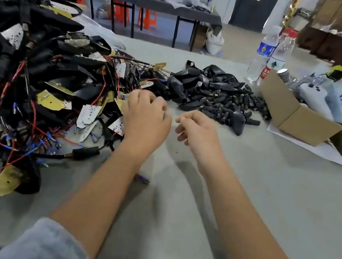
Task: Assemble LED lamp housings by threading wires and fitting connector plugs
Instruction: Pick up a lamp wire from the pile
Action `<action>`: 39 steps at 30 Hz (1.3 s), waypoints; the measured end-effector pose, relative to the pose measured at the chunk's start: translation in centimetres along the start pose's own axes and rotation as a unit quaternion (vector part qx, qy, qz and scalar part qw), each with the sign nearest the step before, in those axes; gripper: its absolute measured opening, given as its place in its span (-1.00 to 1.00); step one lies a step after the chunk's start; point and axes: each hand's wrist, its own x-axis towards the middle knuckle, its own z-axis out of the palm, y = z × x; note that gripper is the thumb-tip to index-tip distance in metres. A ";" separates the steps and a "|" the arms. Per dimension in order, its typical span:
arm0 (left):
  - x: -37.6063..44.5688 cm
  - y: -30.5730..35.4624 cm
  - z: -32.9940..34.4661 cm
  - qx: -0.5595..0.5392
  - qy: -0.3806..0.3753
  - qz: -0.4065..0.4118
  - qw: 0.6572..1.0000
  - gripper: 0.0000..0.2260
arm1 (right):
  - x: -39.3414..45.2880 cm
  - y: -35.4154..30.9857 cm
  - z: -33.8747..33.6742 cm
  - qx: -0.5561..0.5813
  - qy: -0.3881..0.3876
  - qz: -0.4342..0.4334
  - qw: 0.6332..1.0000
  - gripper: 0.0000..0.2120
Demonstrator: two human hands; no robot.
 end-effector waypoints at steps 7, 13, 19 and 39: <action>1.5 -4.0 1.6 0.043 -0.010 0.002 0.999 -0.80 | 3.0 3.5 0.6 -0.109 0.036 0.007 0.993 -0.81; 1.4 -3.8 0.5 -0.204 0.035 -0.062 0.976 -0.70 | 3.3 3.9 1.1 -0.205 0.017 -0.010 0.979 -0.86; 1.3 -3.1 0.2 -0.349 0.070 -0.083 0.931 -0.72 | 2.8 3.9 1.9 -0.299 -0.026 -0.101 0.949 -0.68; -0.9 1.4 0.8 -0.259 -0.020 0.089 0.962 -0.67 | 3.3 3.0 0.2 0.181 0.069 -0.027 0.981 -0.96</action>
